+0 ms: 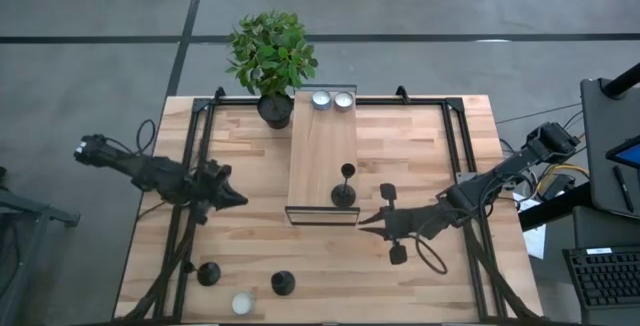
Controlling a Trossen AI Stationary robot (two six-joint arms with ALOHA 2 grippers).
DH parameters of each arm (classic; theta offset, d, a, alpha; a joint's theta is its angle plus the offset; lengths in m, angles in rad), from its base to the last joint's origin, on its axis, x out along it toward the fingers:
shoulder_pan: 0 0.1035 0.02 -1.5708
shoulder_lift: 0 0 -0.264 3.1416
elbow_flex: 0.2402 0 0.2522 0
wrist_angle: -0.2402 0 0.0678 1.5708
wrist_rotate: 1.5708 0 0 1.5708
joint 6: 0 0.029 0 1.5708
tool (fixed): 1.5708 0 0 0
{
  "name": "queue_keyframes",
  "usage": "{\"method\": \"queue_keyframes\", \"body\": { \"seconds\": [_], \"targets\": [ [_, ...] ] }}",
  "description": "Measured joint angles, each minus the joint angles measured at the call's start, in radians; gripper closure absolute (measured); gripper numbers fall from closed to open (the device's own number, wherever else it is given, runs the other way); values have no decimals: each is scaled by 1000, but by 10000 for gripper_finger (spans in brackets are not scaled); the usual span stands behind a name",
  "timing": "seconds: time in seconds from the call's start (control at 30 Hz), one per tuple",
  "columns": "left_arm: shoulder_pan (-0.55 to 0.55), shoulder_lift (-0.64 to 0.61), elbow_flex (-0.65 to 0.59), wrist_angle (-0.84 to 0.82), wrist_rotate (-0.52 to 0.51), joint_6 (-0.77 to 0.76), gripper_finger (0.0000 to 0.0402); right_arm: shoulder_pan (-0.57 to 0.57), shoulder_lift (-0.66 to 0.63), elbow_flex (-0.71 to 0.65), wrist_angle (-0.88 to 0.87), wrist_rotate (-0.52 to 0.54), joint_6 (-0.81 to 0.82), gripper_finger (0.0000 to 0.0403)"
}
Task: Pick & Place candle stick holders
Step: Put the white candle on the shelf
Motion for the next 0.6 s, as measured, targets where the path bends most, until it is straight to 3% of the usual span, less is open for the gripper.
{"method": "queue_keyframes", "body": {
  "seconds": [0.23,0.6],
  "targets": [
    [-160,259,196,-216,12,-121,401,4,0,0,15,0,-9,360],
    [-385,743,594,-533,-50,-349,401,4,0,-1,12,0,-63,359]
  ]
}}
